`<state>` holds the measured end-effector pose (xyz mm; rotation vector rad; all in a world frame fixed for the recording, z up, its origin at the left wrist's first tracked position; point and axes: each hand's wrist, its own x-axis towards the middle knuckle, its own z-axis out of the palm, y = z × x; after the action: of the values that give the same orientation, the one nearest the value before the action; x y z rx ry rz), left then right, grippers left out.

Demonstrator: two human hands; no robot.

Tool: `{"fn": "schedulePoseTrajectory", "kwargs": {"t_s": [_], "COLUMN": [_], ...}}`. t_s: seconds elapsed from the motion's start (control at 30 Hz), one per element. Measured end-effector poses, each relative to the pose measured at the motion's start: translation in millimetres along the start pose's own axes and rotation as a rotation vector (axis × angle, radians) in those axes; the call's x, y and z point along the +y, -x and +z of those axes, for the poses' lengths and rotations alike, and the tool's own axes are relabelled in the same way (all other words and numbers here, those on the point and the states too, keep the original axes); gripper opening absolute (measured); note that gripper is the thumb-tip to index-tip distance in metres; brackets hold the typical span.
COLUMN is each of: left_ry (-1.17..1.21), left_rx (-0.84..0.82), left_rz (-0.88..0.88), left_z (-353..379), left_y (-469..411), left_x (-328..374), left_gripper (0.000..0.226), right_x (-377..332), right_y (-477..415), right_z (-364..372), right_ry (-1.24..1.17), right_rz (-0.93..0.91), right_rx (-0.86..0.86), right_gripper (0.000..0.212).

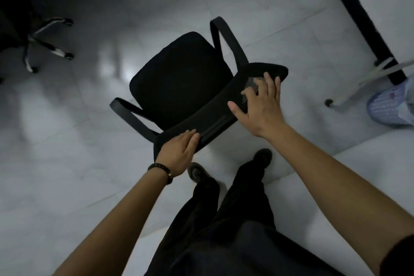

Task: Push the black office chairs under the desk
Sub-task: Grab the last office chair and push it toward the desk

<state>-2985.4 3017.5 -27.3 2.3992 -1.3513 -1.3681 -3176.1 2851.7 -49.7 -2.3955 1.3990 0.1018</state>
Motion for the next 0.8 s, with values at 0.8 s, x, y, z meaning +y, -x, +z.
{"fn": "schedulePoseTrajectory", "kwargs": {"t_s": [0.8], "left_ry": [-0.361], "left_rx": [0.359], "left_rz": [-0.164], "left_z": [-181], "left_y": [1], "left_x": [-237], "left_gripper": [0.075], "right_x": [-278], "right_y": [-114], "right_z": [25], "right_ry": [0.137], "right_rz": [-0.144], "right_rx": [-0.363], "right_gripper": [0.085]}}
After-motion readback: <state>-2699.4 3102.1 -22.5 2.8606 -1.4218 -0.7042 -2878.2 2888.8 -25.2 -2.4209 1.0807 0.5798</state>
